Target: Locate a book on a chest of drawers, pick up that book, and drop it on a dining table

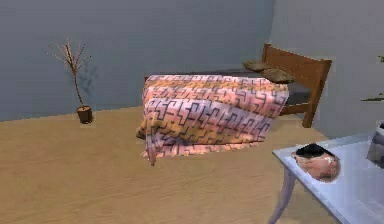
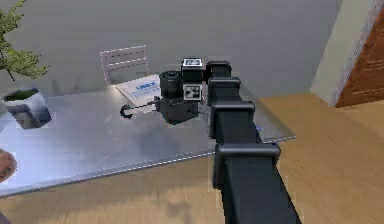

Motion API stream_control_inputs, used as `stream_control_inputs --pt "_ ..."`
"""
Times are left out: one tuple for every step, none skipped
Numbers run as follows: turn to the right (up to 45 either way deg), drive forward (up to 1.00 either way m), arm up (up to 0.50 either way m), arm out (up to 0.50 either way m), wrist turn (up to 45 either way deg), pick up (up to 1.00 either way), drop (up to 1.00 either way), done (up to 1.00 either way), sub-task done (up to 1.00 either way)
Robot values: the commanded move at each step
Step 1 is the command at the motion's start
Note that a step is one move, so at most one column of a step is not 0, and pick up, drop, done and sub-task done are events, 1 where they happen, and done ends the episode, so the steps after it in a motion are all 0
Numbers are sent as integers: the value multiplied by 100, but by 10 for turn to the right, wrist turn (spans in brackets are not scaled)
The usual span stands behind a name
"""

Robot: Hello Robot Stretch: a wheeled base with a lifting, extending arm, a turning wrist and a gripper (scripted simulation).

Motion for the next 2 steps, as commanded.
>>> stream_control_inputs --pt "450 0 0 0 0 0 0 0 0" --pt "30 0 0 0 0 0 0 0 0"
